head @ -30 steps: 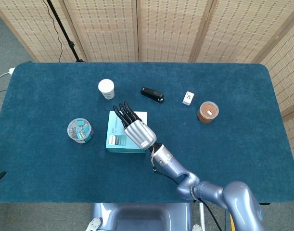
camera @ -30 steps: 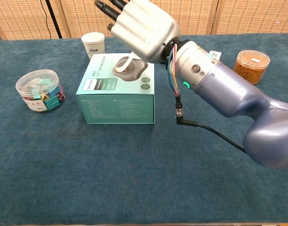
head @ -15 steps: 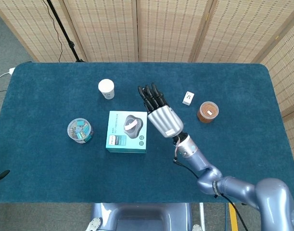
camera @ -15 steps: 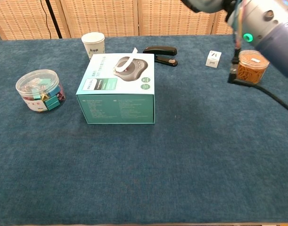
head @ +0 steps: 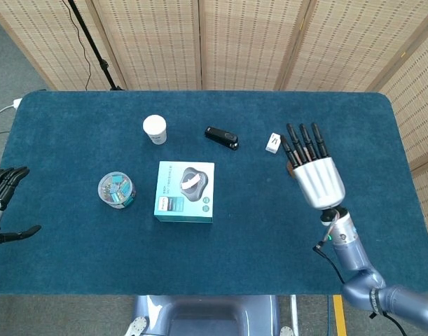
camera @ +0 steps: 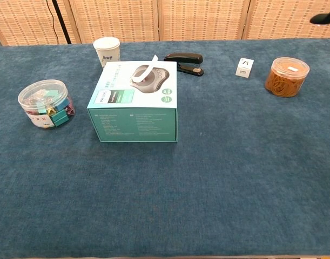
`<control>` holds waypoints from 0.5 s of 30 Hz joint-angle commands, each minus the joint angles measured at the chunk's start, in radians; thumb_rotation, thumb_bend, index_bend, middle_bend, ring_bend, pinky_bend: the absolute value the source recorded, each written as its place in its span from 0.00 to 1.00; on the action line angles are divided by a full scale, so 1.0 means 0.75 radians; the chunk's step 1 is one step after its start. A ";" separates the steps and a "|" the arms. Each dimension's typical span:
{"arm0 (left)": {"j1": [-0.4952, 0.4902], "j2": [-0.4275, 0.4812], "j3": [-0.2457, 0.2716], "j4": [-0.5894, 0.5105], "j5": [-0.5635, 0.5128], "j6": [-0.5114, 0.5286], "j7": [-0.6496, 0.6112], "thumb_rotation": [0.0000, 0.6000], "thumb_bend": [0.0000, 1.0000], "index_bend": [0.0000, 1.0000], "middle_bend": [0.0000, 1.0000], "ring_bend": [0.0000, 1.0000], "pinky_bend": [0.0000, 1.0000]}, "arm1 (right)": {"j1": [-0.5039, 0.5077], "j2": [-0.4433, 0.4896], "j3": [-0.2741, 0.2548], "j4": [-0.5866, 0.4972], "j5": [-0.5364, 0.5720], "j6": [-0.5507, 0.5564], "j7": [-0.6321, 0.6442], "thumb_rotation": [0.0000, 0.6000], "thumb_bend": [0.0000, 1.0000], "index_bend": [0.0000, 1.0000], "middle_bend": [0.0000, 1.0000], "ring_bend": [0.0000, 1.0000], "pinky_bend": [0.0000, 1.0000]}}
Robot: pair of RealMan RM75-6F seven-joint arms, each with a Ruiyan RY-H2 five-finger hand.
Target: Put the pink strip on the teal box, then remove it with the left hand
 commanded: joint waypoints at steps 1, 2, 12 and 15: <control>-0.038 0.010 -0.020 -0.028 0.019 -0.017 0.032 1.00 0.00 0.00 0.15 0.12 0.02 | -0.189 0.132 -0.055 -0.144 0.081 0.095 0.277 1.00 0.00 0.09 0.00 0.00 0.00; -0.050 0.007 -0.028 -0.032 0.029 -0.015 0.039 1.00 0.00 0.00 0.19 0.16 0.06 | -0.225 0.147 -0.071 -0.159 0.091 0.112 0.324 1.00 0.00 0.08 0.00 0.00 0.00; -0.186 -0.022 -0.069 -0.103 0.143 -0.062 0.200 1.00 0.00 0.00 0.02 0.01 0.09 | -0.542 0.201 -0.209 -0.139 0.085 0.316 0.675 1.00 0.00 0.05 0.00 0.00 0.00; -0.218 -0.012 -0.083 -0.180 0.106 -0.128 0.310 1.00 0.00 0.00 0.00 0.00 0.02 | -0.585 0.213 -0.213 -0.159 0.098 0.331 0.751 1.00 0.00 0.04 0.00 0.00 0.00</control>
